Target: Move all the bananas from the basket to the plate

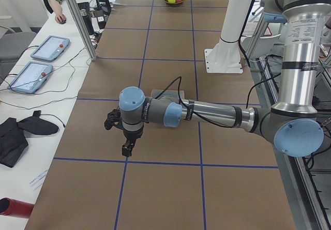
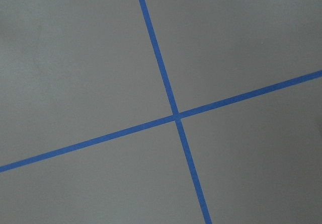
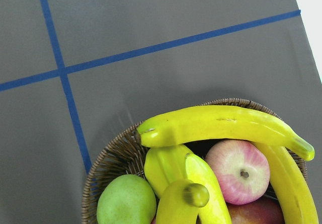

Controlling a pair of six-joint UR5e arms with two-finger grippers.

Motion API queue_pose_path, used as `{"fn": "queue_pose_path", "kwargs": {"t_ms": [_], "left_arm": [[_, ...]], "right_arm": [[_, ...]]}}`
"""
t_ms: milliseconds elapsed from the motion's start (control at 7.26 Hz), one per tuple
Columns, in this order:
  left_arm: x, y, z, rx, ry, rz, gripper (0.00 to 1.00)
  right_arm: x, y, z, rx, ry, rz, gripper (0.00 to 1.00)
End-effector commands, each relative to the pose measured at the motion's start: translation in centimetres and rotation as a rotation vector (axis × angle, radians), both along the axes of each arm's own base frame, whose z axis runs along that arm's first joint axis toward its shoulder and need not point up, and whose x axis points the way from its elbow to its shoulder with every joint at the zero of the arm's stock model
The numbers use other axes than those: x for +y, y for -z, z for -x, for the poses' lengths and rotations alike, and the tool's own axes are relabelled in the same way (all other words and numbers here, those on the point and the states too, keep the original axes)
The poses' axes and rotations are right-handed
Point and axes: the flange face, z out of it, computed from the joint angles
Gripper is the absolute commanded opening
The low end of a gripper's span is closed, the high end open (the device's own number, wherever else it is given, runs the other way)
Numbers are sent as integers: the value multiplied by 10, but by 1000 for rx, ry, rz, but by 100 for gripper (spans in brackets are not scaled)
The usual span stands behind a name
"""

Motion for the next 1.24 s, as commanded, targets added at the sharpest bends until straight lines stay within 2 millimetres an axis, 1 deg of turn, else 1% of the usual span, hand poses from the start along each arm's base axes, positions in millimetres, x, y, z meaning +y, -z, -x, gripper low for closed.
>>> {"fn": "queue_pose_path", "kwargs": {"t_ms": [0, 138, 276, 413, 827, 1102], "left_arm": [[0, 0, 0, 0, -1, -3, 100], [-1, 2, 0, 0, -1, -6, 100], [-4, 5, 0, 0, -1, -12, 100], [-5, 7, 0, 0, -1, -16, 100], [-5, 12, 0, 0, -1, -26, 100], [-5, 13, -1, 0, -3, -28, 100]], "right_arm": [[29, -13, 11, -89, 11, 43, 99], [45, -12, 15, -138, 44, 27, 99], [47, -10, 25, -174, 63, 31, 99], [47, -12, 39, -178, 97, 47, 98], [66, -27, 49, -183, 124, 94, 99], [71, -40, 51, -182, 131, 119, 98]]}}
